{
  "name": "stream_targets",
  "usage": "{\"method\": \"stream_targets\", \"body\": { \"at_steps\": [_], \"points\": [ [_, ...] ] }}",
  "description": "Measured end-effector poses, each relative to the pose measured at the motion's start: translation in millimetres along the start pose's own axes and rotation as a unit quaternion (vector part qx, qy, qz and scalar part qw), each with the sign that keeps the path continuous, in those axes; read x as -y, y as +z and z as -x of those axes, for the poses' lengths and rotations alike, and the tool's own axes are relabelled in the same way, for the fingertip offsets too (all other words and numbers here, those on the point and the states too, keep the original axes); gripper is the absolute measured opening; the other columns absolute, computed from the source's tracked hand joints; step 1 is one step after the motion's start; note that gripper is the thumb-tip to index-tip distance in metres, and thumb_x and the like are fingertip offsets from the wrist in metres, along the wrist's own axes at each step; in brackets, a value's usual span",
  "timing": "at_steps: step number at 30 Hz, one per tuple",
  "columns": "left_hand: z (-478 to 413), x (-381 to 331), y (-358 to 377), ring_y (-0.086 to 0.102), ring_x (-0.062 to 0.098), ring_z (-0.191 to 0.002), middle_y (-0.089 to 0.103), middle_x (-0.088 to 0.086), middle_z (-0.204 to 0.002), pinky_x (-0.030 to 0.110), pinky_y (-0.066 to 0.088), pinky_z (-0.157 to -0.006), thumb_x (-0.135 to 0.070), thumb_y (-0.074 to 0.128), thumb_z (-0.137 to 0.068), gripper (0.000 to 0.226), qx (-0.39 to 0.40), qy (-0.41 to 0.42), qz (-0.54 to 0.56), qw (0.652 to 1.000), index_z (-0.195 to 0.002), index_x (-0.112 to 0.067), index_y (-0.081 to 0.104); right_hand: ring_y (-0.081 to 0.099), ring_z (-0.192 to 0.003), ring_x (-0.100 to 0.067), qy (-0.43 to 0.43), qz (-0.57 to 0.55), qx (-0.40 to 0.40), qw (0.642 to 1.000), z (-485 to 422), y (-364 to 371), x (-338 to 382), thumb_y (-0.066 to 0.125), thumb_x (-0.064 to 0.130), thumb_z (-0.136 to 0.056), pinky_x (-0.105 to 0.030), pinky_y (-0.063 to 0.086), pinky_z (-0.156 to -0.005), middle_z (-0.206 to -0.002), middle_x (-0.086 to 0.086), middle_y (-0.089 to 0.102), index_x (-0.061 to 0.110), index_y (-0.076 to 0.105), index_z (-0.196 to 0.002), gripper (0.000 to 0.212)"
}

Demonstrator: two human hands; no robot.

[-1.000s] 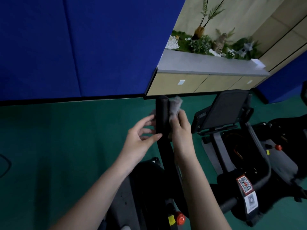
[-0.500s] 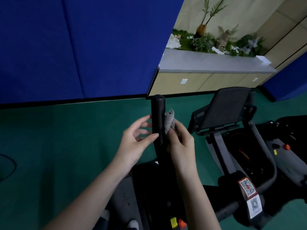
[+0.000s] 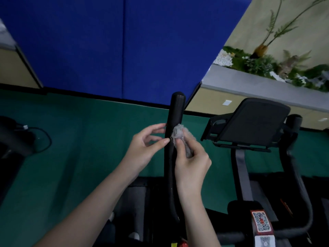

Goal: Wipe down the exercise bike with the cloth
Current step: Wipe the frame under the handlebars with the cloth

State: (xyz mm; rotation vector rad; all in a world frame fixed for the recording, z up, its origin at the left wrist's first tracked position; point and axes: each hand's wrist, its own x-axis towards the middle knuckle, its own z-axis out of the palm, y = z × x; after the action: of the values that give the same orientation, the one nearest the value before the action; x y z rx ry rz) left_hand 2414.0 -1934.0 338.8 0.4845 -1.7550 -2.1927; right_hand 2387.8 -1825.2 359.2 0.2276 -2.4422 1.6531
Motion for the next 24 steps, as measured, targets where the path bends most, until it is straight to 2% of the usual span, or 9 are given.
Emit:
{"method": "stream_targets", "body": {
  "at_steps": [3, 7, 9, 13, 16, 18, 20, 22, 24],
  "points": [
    [8, 2, 5, 0.062, 0.005, -0.085, 0.066, -0.003, -0.111, 0.014, 0.049, -0.084, -0.004, 0.068, -0.084, 0.034, -0.011, -0.014, 0.007, 1.0, -0.109, -0.027, 0.062, 0.063, -0.094, -0.006, -0.163, 0.037, -0.02, 0.986, -1, -5, 9, 0.064, -0.001, -0.087, -0.006, 0.044, -0.086, -0.103, -0.009, 0.066, 0.005, 0.069, -0.114, 0.029],
    [18, 3, 10, 0.061, 0.008, -0.083, 0.064, -0.004, -0.103, 0.012, 0.047, -0.083, -0.004, 0.067, -0.085, 0.032, -0.018, -0.028, 0.006, 0.999, -0.101, -0.031, 0.061, 0.062, -0.094, -0.026, -0.334, 0.099, 0.094, 0.933, -41, -11, 25, 0.06, 0.001, -0.089, -0.029, 0.05, -0.085, -0.101, -0.014, 0.063, 0.004, 0.067, -0.119, 0.031],
    [23, 5, 9, 0.063, 0.011, -0.092, 0.064, -0.006, -0.107, 0.012, 0.047, -0.083, -0.01, 0.068, -0.085, 0.029, -0.023, -0.043, -0.002, 0.999, -0.109, -0.027, 0.062, 0.06, -0.095, -0.035, -0.418, 0.162, 0.163, 0.879, -67, -8, 33, 0.062, 0.001, -0.089, -0.039, 0.049, -0.085, -0.099, -0.019, 0.063, 0.002, 0.067, -0.117, 0.028],
    [30, 11, 5, 0.063, 0.011, -0.1, 0.064, -0.006, -0.114, 0.016, 0.049, -0.083, -0.02, 0.069, -0.086, 0.035, -0.027, -0.073, 0.002, 0.997, -0.12, -0.02, 0.063, 0.059, -0.092, -0.042, -0.581, 0.282, 0.289, 0.707, -105, -4, 40, 0.063, 0.004, -0.091, -0.049, 0.048, -0.079, -0.096, -0.023, 0.064, 0.0, 0.069, -0.113, 0.024],
    [32, 13, 8, 0.061, 0.004, -0.089, 0.064, -0.011, -0.105, 0.008, 0.046, -0.074, -0.02, 0.069, -0.085, 0.03, -0.031, -0.09, 0.029, 0.995, -0.114, -0.019, 0.064, 0.061, -0.093, -0.041, -0.635, 0.322, 0.356, 0.605, -120, -4, 45, 0.061, 0.006, -0.091, -0.05, 0.048, -0.078, -0.092, -0.02, 0.066, 0.001, 0.071, -0.108, 0.02],
    [34, 13, 11, 0.059, 0.001, -0.086, 0.063, -0.012, -0.101, 0.006, 0.045, -0.073, -0.017, 0.07, -0.084, 0.029, -0.039, -0.095, 0.048, 0.994, -0.113, -0.018, 0.064, 0.061, -0.091, -0.04, -0.637, 0.331, 0.406, 0.565, -119, -3, 48, 0.06, 0.01, -0.092, -0.049, 0.048, -0.078, -0.089, -0.018, 0.065, 0.002, 0.071, -0.106, 0.019],
    [35, 16, 15, 0.061, -0.005, -0.081, 0.066, -0.014, -0.094, 0.004, 0.045, -0.073, -0.013, 0.07, -0.084, 0.021, -0.045, -0.095, 0.076, 0.992, -0.102, -0.021, 0.066, 0.061, -0.092, -0.038, -0.625, 0.336, 0.465, 0.529, -116, -3, 49, 0.056, 0.017, -0.095, -0.048, 0.047, -0.081, -0.091, -0.015, 0.066, 0.005, 0.072, -0.107, 0.023],
    [38, 18, 17, 0.061, -0.014, -0.072, 0.069, -0.022, -0.078, 0.0, 0.042, -0.067, -0.009, 0.071, -0.083, 0.022, -0.051, -0.09, 0.106, 0.989, -0.085, -0.03, 0.064, 0.061, -0.097, -0.037, -0.608, 0.336, 0.504, 0.513, -115, -6, 48, 0.051, 0.021, -0.097, -0.048, 0.046, -0.085, -0.097, -0.014, 0.068, 0.005, 0.071, -0.109, 0.028],
    [40, 22, 20, 0.063, -0.011, -0.079, 0.071, -0.017, -0.087, 0.002, 0.043, -0.071, -0.011, 0.072, -0.081, 0.02, -0.061, -0.095, 0.126, 0.986, -0.089, -0.027, 0.065, 0.061, -0.102, -0.038, -0.603, 0.329, 0.496, 0.531, -116, -8, 47, 0.054, 0.017, -0.096, -0.049, 0.047, -0.087, -0.102, -0.016, 0.067, 0.003, 0.071, -0.109, 0.026]
  ]
}}
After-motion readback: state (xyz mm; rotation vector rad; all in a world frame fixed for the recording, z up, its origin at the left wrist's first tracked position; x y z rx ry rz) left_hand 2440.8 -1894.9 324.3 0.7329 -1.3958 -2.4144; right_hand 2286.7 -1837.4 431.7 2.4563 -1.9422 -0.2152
